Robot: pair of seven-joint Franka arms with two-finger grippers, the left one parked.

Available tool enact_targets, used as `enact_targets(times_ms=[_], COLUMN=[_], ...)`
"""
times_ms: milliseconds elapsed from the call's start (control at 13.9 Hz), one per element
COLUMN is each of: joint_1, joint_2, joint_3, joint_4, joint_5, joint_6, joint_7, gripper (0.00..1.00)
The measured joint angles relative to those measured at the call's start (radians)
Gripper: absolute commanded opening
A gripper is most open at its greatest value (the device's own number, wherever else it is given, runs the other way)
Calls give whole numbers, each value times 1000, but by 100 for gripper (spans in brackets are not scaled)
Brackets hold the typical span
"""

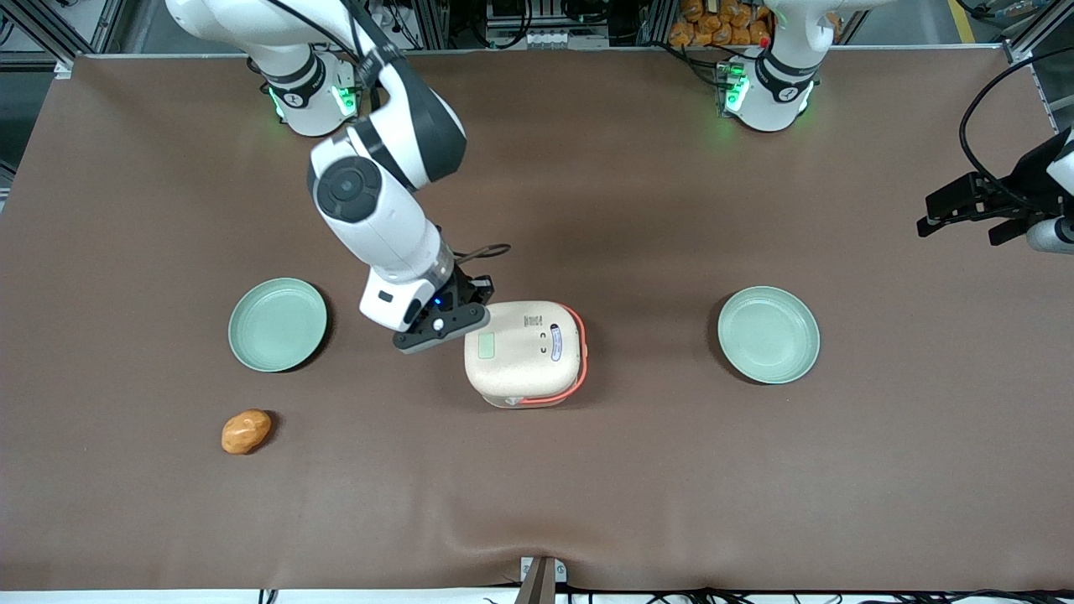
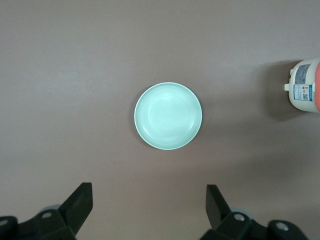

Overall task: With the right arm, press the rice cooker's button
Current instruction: 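Move the right gripper over the white rice cooker's lid button, then press down on the rice cooker's lid button with the closed right gripper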

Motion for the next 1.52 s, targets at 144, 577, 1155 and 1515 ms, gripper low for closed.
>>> enact_targets(times_ms=[144,577,1155,1515], joint_1=[13,17,17,17], joint_2=[28,61,72,78], joint_3=[0,-7,-21,-20], joint_4=[2,4,10,11], joint_5=[32,40,41,41], joint_6=[35,91,97,105], joint_7=[0,1,0,0], gripper=[0,0,0,0])
